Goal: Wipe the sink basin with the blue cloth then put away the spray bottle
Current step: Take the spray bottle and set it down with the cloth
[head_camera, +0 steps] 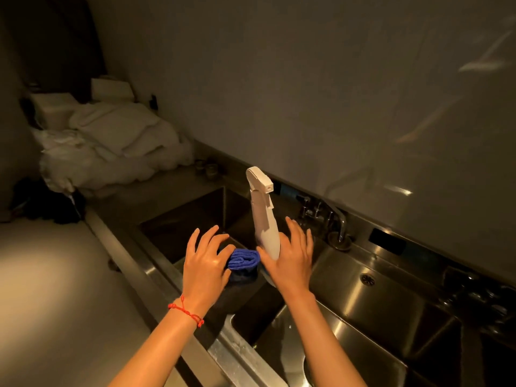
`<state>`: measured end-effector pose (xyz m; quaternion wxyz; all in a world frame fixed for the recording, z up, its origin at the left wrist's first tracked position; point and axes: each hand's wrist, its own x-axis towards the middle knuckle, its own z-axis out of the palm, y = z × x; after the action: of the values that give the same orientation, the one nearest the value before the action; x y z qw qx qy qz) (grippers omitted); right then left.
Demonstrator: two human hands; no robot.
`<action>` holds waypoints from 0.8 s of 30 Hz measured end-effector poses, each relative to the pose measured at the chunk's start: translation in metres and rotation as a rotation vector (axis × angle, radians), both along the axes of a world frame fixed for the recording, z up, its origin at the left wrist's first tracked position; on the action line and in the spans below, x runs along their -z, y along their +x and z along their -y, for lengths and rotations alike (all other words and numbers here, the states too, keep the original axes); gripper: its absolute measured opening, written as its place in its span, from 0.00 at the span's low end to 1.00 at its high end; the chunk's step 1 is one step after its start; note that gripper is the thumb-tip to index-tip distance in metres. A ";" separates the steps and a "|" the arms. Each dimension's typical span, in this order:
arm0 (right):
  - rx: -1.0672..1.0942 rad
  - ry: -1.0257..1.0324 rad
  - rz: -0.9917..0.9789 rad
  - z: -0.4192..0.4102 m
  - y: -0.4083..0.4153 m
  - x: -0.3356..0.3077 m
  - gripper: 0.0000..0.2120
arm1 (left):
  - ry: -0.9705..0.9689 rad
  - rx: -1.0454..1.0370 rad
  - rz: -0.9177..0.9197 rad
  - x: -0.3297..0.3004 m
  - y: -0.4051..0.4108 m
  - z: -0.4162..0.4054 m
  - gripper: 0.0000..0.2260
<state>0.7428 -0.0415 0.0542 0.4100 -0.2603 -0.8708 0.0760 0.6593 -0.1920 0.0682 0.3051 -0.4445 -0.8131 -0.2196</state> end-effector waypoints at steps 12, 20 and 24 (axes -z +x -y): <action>-0.098 0.038 0.041 -0.013 -0.114 0.010 0.21 | -0.026 -0.095 0.008 0.002 -0.101 0.000 0.24; -0.058 0.015 0.066 0.002 -0.195 0.023 0.21 | -0.006 -0.027 0.005 0.015 -0.192 0.015 0.23; 0.009 -0.015 0.070 0.017 -0.240 0.022 0.20 | -0.001 0.046 0.006 0.013 -0.246 0.026 0.23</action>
<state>0.5025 -0.0583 0.0318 0.3775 -0.2698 -0.8829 0.0717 0.4130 -0.2185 0.0548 0.2972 -0.4627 -0.8036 -0.2277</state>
